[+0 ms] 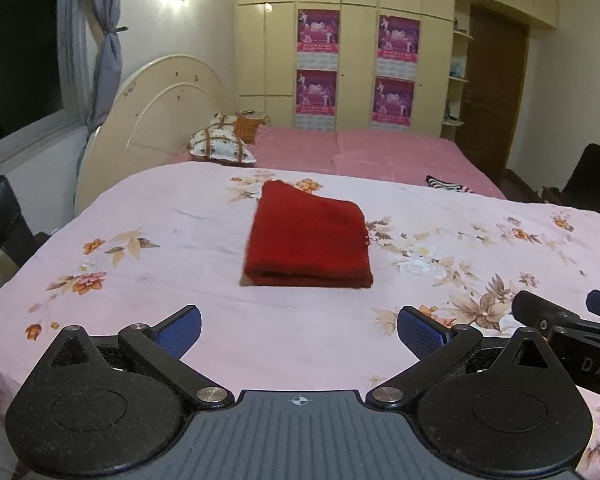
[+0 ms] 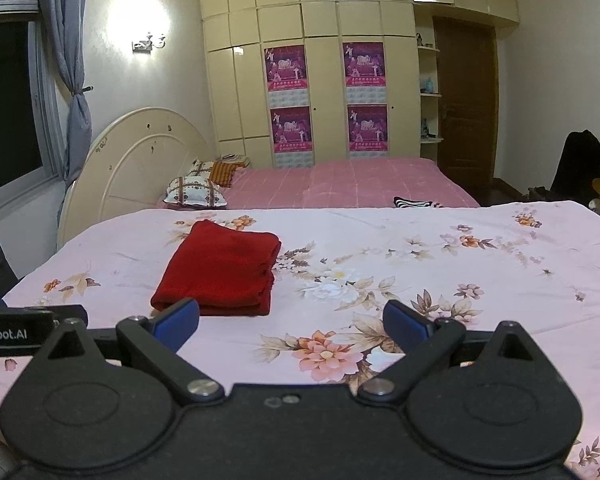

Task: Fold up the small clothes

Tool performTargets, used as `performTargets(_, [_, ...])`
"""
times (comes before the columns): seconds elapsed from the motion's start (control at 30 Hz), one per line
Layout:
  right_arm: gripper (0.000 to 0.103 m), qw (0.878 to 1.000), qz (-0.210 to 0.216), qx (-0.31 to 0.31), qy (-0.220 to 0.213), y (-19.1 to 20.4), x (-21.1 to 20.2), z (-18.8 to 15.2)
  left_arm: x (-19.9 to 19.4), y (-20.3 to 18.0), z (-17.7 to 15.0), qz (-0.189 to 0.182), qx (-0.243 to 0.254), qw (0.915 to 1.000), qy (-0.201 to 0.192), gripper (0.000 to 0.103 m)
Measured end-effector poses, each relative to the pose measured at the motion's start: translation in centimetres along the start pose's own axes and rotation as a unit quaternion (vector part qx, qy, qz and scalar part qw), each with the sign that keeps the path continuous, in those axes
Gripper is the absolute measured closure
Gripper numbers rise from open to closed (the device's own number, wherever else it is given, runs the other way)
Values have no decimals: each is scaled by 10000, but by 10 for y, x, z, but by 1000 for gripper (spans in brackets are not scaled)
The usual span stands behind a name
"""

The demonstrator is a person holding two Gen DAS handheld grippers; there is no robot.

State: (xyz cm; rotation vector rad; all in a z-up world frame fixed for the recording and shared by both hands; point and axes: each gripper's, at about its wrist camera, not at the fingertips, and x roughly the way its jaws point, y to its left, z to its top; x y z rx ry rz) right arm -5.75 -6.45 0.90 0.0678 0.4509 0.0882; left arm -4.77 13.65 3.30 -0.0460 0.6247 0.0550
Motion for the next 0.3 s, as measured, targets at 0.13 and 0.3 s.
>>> performTargets(0.13, [5,10000,-5,-10,54,4,6,0,6,2,0,-150,-8,9999,-7,0])
performTargets(0.3, [5,10000,-39,-8,85,10,14,2,19,0,5,-129,47,9999,73,0])
